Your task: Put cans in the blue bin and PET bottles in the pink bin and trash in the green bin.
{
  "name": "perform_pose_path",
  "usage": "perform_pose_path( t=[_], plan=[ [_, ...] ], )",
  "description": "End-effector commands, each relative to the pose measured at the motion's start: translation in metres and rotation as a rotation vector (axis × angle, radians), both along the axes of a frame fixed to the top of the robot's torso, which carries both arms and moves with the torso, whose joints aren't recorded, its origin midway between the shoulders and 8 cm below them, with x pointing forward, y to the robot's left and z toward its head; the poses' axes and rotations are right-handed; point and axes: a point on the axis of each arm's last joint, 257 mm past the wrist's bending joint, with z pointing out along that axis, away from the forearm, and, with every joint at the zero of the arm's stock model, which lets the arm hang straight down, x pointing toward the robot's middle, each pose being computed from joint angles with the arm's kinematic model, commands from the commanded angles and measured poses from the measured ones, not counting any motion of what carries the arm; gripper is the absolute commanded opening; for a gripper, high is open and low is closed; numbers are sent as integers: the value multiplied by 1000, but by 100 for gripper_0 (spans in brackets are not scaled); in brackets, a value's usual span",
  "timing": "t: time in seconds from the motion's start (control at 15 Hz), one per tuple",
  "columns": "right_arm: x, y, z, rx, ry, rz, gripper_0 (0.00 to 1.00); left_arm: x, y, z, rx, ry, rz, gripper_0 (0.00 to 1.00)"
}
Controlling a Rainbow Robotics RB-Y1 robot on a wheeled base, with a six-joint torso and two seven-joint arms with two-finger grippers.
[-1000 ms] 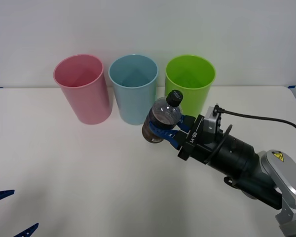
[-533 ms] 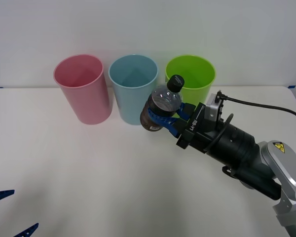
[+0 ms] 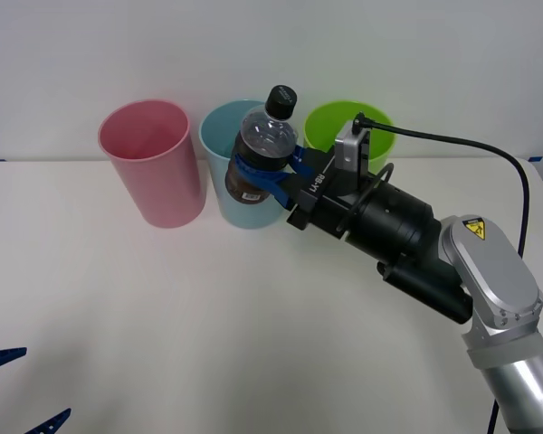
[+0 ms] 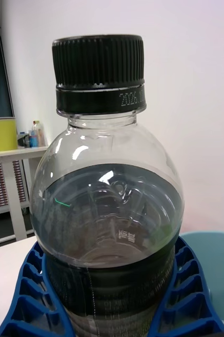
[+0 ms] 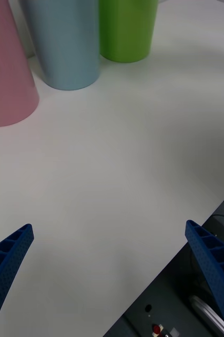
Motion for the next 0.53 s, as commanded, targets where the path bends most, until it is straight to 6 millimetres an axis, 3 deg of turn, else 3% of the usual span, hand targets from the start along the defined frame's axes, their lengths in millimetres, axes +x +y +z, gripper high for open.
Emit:
perform_pose_path(
  t=[0.07, 0.53],
  plan=[
    [11, 27, 18, 10, -6, -32, 0, 0, 0, 0, 0, 0, 0, 100],
    [45, 91, 48, 59, 15, -49, 0, 0, 0, 0, 0, 0, 0, 100]
  ],
)
